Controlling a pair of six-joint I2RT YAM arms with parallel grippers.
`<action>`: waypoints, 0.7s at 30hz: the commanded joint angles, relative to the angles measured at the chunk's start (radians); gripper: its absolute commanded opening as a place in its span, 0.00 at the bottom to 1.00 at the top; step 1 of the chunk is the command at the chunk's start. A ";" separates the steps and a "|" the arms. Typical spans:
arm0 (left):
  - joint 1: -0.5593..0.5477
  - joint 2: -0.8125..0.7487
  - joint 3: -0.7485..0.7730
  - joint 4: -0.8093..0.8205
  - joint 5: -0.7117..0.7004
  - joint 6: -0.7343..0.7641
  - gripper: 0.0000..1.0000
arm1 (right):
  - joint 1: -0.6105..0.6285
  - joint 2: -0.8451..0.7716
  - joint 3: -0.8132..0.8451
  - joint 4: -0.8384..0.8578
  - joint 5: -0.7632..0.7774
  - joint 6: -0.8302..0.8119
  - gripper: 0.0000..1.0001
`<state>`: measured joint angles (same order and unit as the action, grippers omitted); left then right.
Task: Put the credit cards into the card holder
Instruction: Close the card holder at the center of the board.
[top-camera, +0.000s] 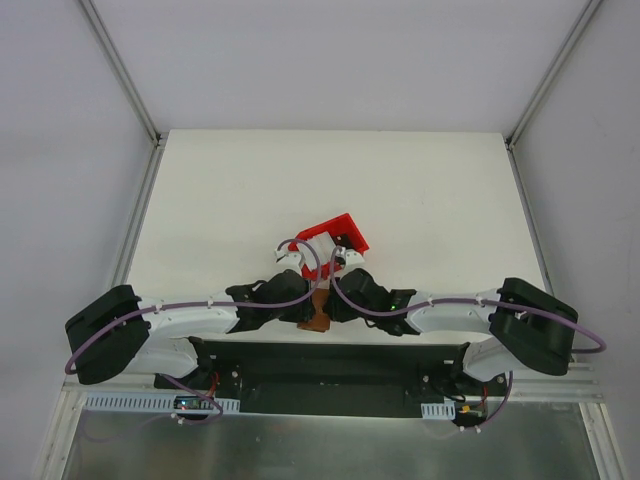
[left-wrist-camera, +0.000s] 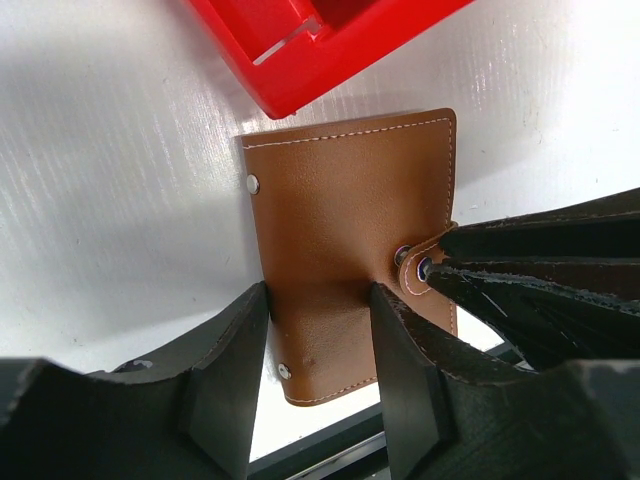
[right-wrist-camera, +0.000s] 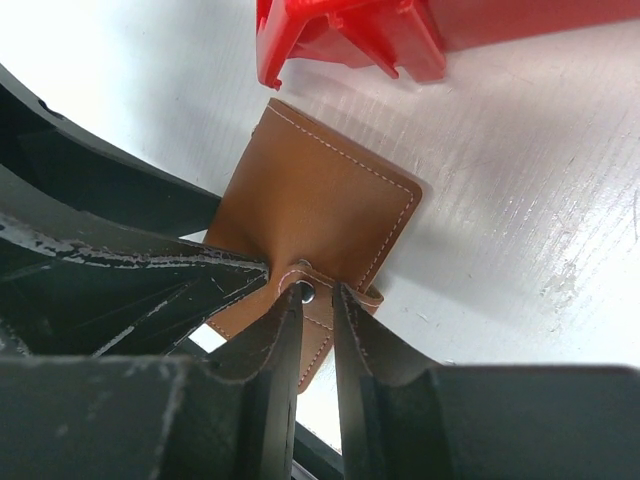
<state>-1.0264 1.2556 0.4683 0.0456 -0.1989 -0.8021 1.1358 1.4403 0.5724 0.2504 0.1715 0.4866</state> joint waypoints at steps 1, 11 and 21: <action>0.002 0.025 -0.040 -0.079 0.003 -0.005 0.43 | 0.009 -0.006 0.021 0.017 0.008 0.001 0.21; 0.002 -0.008 -0.010 -0.078 -0.030 0.049 0.50 | 0.019 -0.077 0.020 -0.068 0.016 0.001 0.21; 0.005 0.013 0.009 -0.079 -0.034 0.083 0.49 | 0.036 0.008 0.061 -0.036 0.022 0.007 0.21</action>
<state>-1.0264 1.2419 0.4690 0.0357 -0.2169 -0.7544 1.1664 1.4277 0.5835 0.1951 0.1787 0.4873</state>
